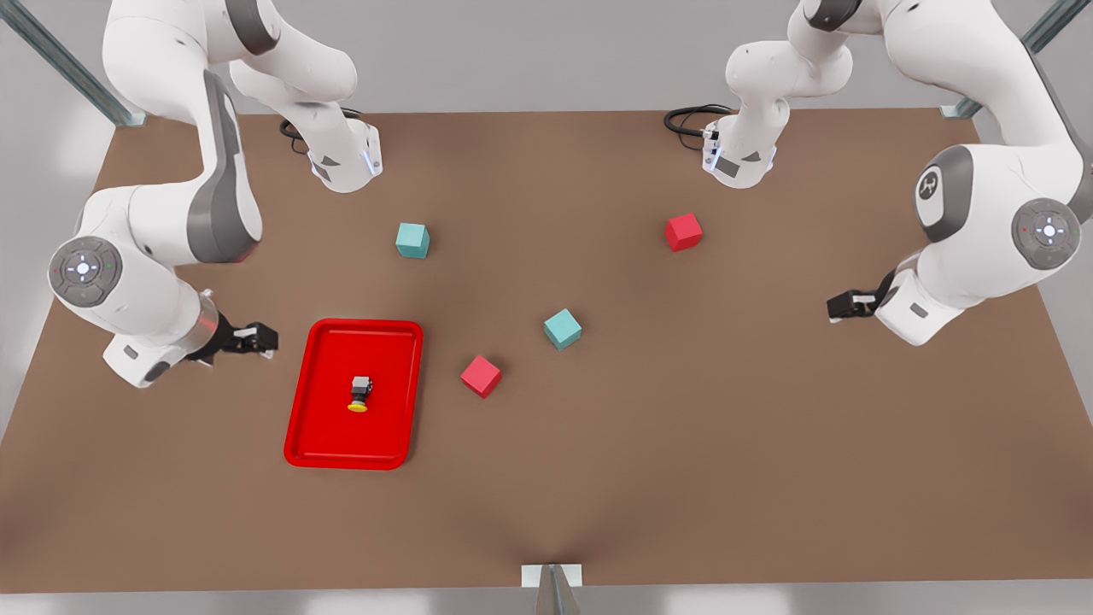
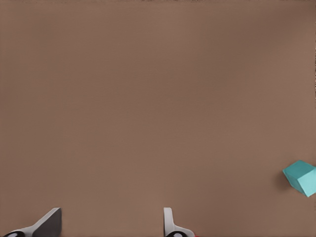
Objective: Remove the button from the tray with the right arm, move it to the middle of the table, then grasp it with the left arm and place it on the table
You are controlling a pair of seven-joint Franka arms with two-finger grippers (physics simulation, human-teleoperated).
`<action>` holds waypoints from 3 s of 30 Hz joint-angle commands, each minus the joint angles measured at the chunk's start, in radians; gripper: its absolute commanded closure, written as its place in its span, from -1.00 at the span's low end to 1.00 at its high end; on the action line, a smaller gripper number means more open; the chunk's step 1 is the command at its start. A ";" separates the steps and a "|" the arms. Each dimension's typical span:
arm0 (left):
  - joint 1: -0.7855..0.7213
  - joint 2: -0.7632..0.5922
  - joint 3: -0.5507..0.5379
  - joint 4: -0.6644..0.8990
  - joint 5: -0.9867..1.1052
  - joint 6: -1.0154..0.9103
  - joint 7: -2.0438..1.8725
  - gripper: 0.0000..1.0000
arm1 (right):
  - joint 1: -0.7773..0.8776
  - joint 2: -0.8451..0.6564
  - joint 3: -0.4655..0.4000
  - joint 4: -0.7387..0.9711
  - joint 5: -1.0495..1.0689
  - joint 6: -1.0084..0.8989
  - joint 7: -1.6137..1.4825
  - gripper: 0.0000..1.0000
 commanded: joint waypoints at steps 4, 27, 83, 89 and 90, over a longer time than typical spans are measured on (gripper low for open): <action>-0.005 -0.003 -0.003 0.003 0.015 0.028 0.099 -1.00 | -0.040 0.011 -0.006 -0.004 -0.001 -0.017 0.008 -1.00; -0.036 -0.011 -0.019 -0.013 0.053 -0.070 -0.029 -1.00 | 0.076 0.311 0.028 -0.010 0.102 0.145 0.420 -1.00; -0.057 0.004 -0.057 -0.056 0.058 0.062 -0.029 -1.00 | 0.045 0.305 0.016 -0.548 0.021 0.833 0.259 -1.00; -0.056 0.004 -0.057 -0.056 0.058 0.062 -0.028 -1.00 | 0.045 0.315 0.016 -0.553 0.012 0.848 0.259 -0.54; -0.057 0.004 -0.057 -0.056 0.058 0.062 -0.028 -1.00 | 0.045 0.317 0.016 -0.553 0.012 0.848 0.259 -0.42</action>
